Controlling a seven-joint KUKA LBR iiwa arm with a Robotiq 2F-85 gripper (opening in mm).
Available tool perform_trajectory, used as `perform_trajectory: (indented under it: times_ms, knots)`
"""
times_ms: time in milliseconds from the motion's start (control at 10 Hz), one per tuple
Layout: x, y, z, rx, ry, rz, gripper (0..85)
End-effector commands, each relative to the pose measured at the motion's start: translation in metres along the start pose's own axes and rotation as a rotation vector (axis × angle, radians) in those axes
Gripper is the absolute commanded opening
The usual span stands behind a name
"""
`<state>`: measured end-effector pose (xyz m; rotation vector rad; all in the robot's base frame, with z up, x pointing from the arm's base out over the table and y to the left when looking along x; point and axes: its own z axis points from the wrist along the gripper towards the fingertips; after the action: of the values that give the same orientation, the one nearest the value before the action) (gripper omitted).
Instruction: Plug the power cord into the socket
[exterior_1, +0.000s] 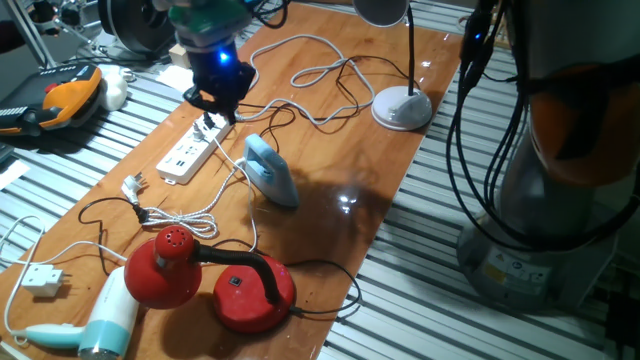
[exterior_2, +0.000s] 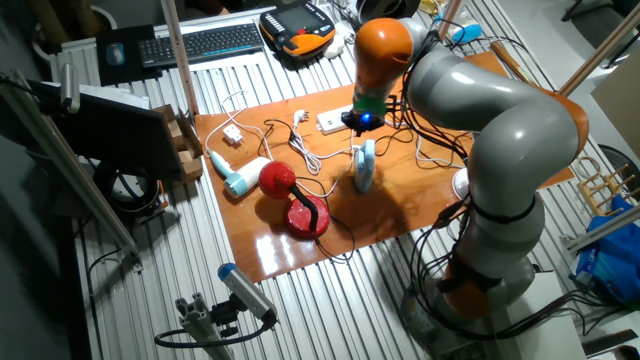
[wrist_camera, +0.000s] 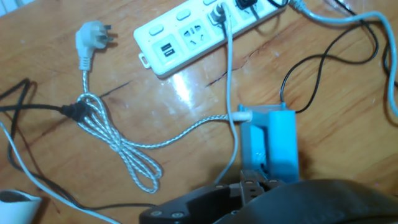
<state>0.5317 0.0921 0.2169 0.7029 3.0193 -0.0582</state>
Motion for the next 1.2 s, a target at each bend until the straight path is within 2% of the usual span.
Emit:
perform_trajectory:
  times_ms: [0,100,300,600,900,1100]
  knots:
    - [0.001,0.003,0.001,-0.005,0.004,0.012,0.0]
    - [0.002,0.007,0.002,-0.012,0.010,0.030,0.0]
    - [0.004,0.016,0.005,-0.007,0.013,0.063,0.0]
    - [0.010,0.031,0.002,0.020,0.010,0.150,0.0]
    - [0.008,0.031,0.007,0.001,0.014,0.173,0.0]
    - [0.007,0.031,0.007,0.002,0.015,0.178,0.0]
